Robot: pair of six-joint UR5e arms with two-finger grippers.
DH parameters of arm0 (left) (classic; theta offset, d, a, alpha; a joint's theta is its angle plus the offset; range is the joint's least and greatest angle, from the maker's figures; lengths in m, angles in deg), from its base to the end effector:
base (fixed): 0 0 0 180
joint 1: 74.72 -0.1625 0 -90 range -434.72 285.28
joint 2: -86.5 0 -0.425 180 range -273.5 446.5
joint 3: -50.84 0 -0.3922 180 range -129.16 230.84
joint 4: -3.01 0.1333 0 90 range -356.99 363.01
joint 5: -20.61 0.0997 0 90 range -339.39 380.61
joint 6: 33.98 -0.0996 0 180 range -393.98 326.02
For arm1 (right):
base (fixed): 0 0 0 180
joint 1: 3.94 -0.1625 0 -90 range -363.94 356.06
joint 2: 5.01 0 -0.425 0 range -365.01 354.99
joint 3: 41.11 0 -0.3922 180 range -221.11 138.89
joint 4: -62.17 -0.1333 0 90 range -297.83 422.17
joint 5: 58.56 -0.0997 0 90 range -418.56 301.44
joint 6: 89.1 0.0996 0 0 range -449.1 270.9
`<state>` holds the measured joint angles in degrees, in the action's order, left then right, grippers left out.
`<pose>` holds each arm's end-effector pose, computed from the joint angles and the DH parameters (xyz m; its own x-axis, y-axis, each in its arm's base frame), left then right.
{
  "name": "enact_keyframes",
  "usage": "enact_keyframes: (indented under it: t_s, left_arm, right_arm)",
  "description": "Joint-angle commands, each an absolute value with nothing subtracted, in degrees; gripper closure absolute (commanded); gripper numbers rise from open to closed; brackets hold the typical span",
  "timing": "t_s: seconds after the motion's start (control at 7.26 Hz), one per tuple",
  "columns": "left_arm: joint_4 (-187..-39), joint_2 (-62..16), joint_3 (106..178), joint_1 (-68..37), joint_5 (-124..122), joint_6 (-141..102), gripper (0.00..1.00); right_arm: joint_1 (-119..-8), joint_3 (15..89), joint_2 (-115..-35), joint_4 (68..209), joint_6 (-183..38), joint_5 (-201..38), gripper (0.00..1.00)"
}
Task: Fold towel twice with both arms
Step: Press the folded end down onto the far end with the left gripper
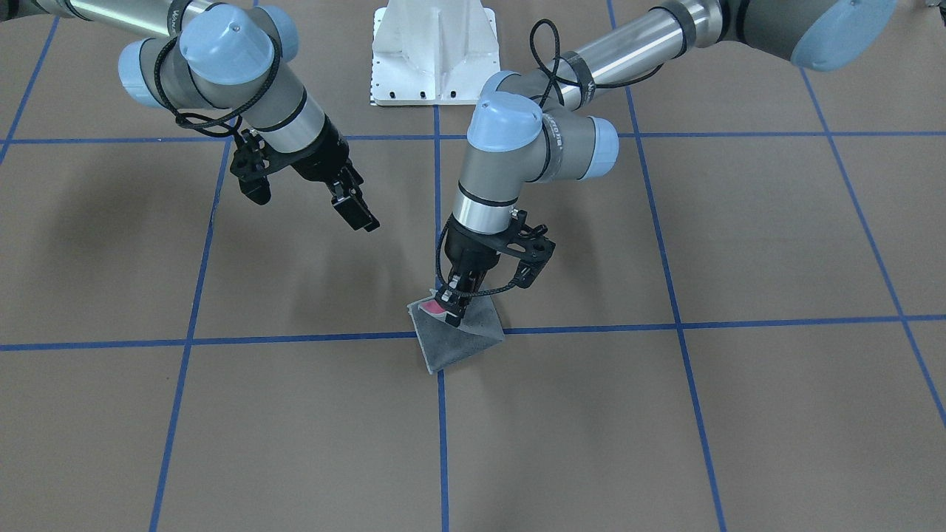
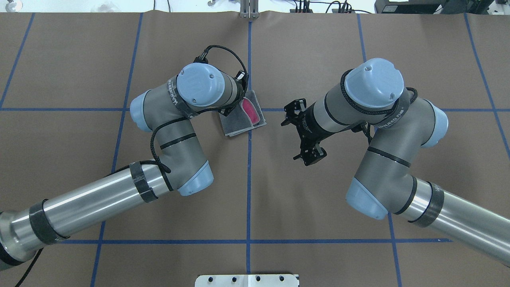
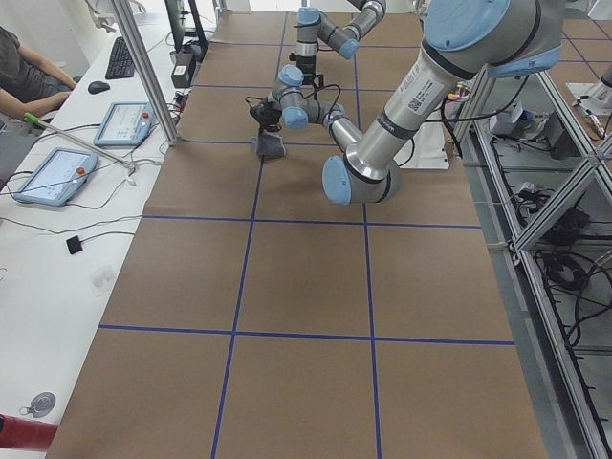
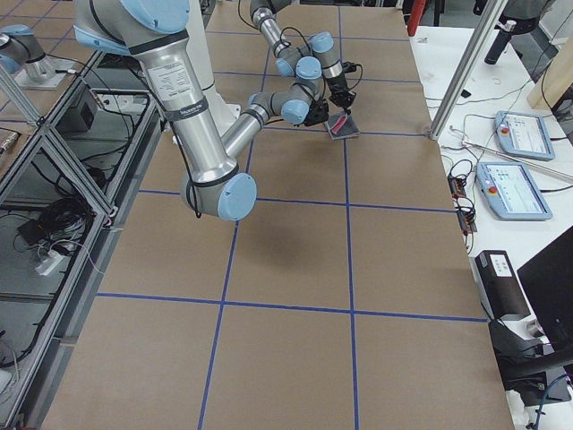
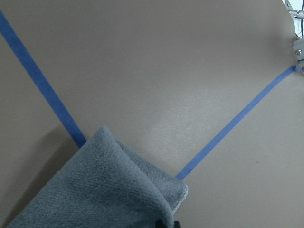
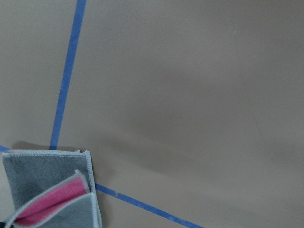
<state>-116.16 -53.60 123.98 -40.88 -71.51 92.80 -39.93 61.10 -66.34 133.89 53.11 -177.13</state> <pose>0.5827 -0.5467 0.1779 -0.0088 -0.7145 -0.6996 0.6542 0.5250 -0.5444 -0.4567 -0.4376 0.2379 0.1089 0.9368 0.3324 -0.4405 0.3452 -0.8287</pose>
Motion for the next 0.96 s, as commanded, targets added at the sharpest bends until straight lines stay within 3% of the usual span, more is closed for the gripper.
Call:
enact_keyframes:
  t_s: [0.0, 0.83]
  left_arm:
    - [-117.3, -55.5, 121.1, -40.7, -71.5, 92.9, 1.00]
    - [-119.6, -61.5, 112.6, -40.8, -71.3, 93.7, 1.00]
  right_arm:
    - [-40.2, 61.1, -66.7, 133.9, 53.1, -177.2, 0.00]
    - [-42.4, 61.6, -70.1, 133.9, 46.8, -178.6, 0.00]
